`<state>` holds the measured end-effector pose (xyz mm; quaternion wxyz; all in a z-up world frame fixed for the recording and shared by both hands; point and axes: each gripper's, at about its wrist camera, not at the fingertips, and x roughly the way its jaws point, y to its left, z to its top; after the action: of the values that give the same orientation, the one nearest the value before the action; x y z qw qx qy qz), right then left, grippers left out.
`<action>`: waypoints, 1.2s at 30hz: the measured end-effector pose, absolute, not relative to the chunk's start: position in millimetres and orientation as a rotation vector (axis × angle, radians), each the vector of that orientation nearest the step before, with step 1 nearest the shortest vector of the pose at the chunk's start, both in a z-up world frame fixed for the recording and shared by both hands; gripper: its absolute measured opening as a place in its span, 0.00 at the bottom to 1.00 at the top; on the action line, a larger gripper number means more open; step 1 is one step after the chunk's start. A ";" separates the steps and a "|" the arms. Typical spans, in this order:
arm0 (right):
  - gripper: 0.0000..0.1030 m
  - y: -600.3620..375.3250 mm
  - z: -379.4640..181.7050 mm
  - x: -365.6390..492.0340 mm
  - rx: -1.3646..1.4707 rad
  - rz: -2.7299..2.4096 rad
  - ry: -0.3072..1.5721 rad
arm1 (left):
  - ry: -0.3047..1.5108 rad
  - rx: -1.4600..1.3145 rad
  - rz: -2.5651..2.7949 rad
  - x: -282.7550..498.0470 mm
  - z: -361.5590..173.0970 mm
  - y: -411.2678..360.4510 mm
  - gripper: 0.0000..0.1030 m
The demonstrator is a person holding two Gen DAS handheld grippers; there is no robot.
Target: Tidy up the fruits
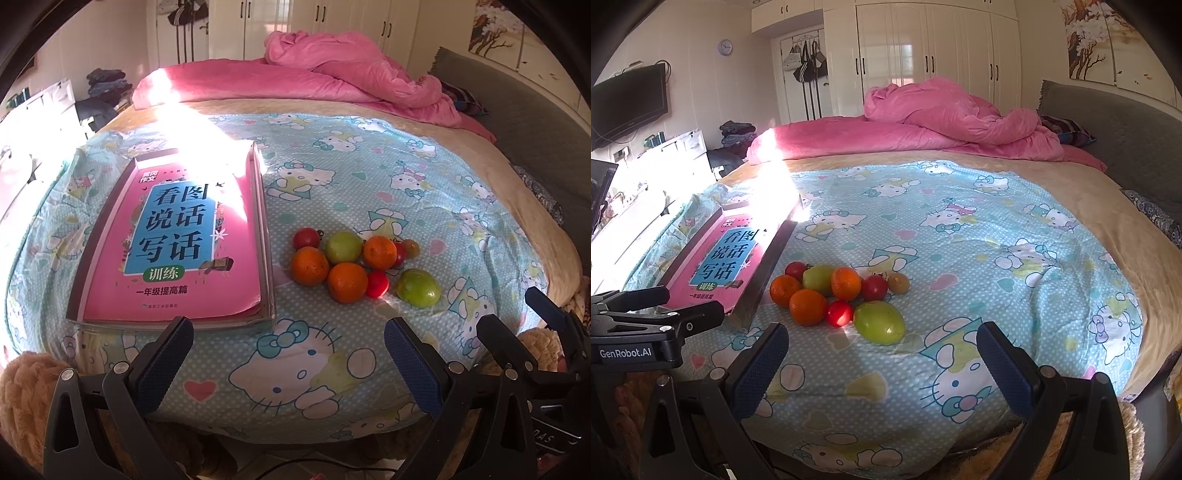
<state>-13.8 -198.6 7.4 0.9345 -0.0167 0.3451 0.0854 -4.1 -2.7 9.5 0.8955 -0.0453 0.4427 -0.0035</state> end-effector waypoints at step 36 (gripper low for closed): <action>1.00 -200.8 -2.8 1.1 -0.013 0.176 0.764 | 0.944 -0.097 -0.053 10.2 3.5 -7.8 1.00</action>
<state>1.1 -200.8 -2.8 0.9240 -0.0062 0.3725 0.0858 10.2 -7.8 3.5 0.8891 -0.0469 0.4546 -0.0257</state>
